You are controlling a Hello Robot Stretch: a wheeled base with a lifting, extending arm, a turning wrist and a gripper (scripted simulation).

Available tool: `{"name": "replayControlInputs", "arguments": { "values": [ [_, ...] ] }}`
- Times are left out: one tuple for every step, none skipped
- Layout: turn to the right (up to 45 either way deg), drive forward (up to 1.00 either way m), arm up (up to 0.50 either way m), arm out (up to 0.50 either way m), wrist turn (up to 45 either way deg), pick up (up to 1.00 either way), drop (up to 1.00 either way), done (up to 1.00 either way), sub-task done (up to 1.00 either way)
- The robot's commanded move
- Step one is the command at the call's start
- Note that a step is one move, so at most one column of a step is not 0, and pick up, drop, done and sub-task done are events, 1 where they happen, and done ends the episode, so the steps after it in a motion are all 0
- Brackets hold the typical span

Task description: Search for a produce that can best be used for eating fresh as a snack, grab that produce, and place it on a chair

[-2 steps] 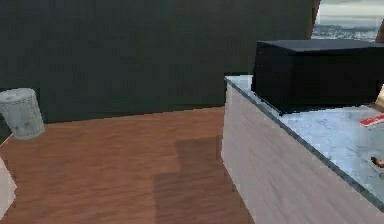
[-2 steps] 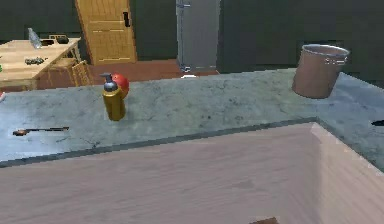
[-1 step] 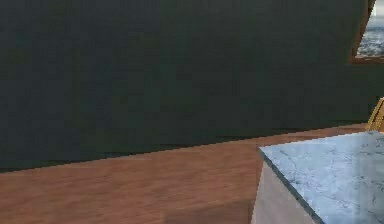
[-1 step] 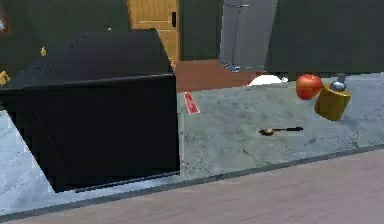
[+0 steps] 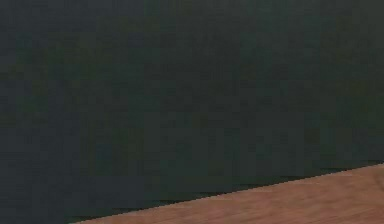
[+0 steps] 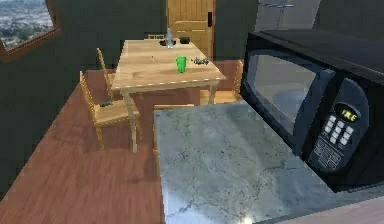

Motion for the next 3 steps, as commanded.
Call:
{"name": "replayControlInputs", "arguments": {
  "values": [
    [24.0, 0.0, 0.0, 0.0, 0.0, 0.0, 0.0, 0.0, 0.0],
    [0.0, 0.2, 0.0, 0.0, 0.0, 0.0, 0.0, 0.0, 0.0],
    [30.0, 0.0, 0.0, 0.0, 0.0, 0.0, 0.0, 0.0, 0.0]
  ]
}}
